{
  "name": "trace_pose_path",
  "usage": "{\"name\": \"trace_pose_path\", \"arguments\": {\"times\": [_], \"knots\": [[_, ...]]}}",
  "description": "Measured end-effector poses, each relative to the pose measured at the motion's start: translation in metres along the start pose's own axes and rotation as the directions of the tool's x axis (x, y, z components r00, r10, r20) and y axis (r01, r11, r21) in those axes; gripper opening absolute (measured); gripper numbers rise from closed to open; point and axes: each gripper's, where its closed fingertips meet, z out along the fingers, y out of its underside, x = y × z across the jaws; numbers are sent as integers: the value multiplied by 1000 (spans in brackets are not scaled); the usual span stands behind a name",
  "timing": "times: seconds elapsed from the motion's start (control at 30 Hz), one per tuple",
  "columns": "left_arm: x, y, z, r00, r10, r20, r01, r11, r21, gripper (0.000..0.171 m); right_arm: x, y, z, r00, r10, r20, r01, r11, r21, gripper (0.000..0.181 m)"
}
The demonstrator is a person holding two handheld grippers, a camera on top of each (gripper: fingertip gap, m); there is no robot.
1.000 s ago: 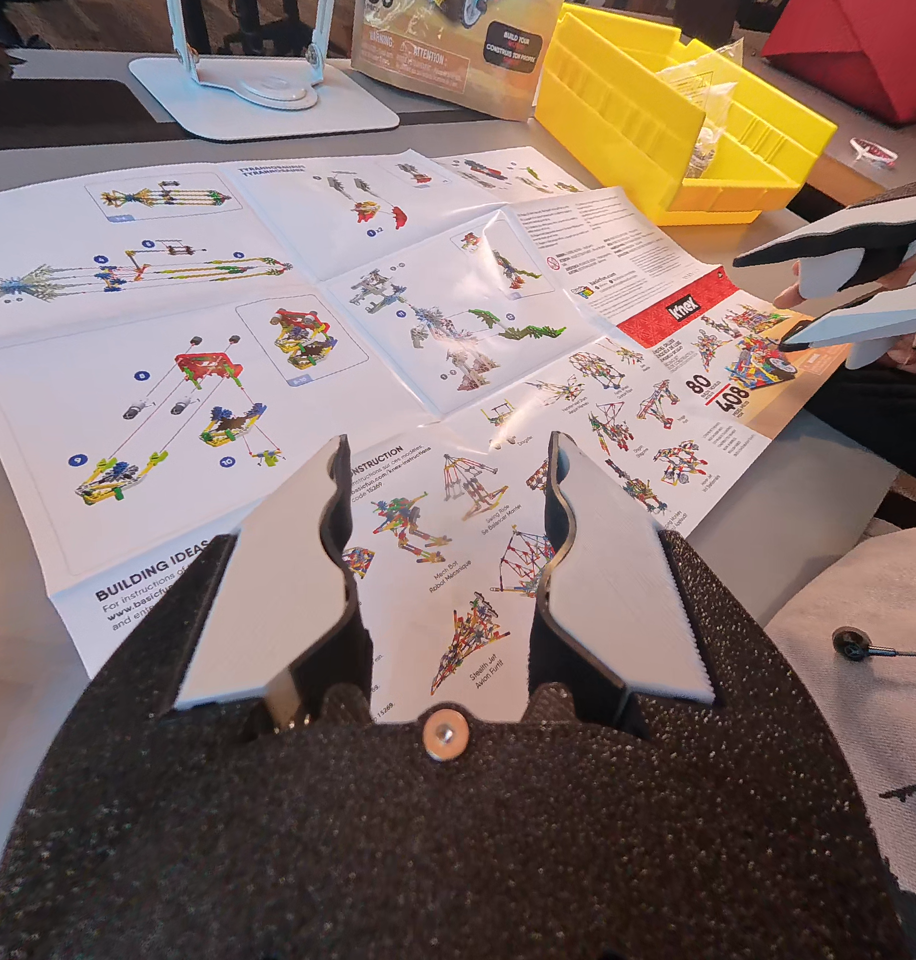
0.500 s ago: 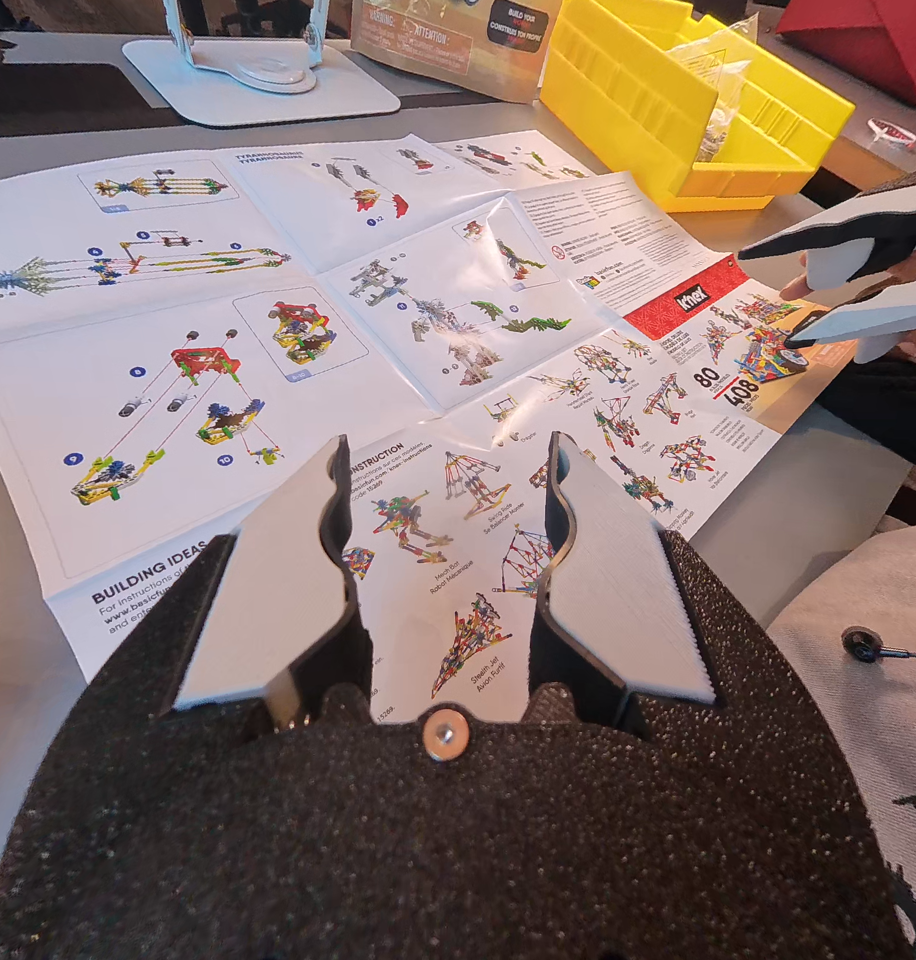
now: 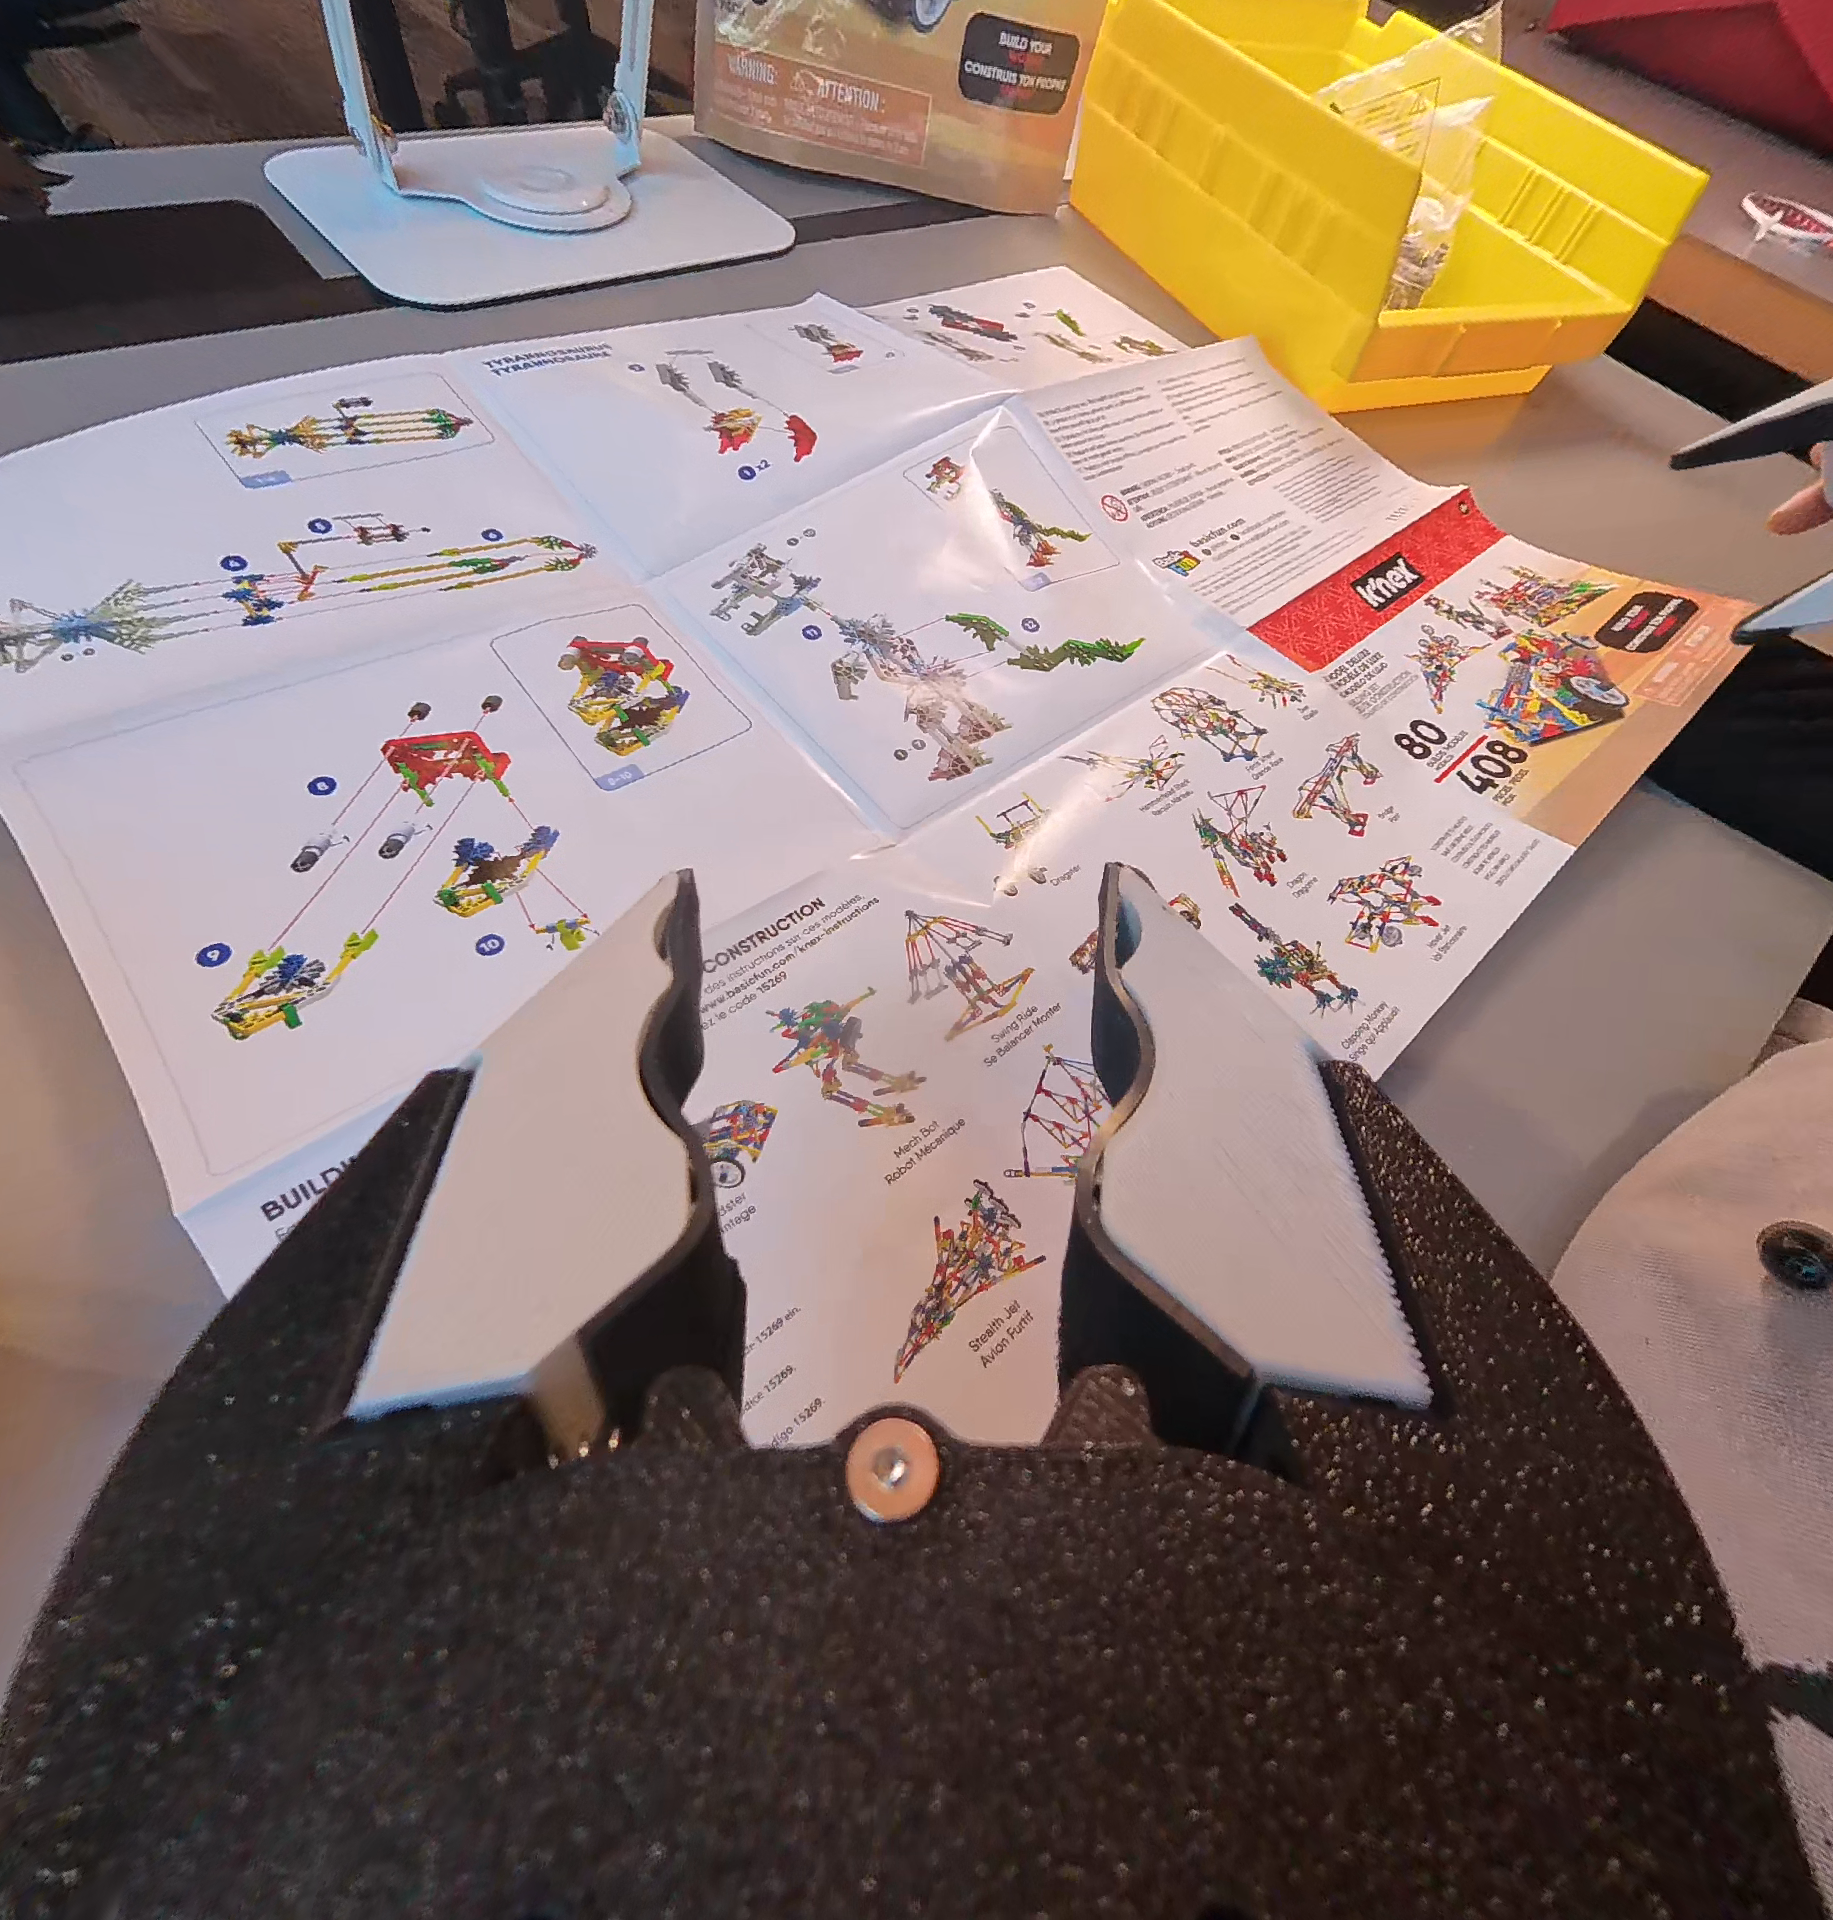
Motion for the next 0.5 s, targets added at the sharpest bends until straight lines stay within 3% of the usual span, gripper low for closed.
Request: {"name": "trace_pose_path", "arguments": {"times": [0.3, 0.4, 0.5], "knots": [[-20, 12, -20, 986, 164, 43, -156, 978, -140, 76, -37, 34, 18, 974, -187, 127, 207, 964, -169, 84], [-19, 19, -31, 981, 192, 28, -184, 968, -173, 77, -40, 37, 27, 957, -247, 153, 275, 940, -203, 75], [-14, 30, -38, 978, 209, 10, -203, 958, -201, 77, -41, 33, 31, 939, -299, 169, 329, 924, -194, 50]]}}
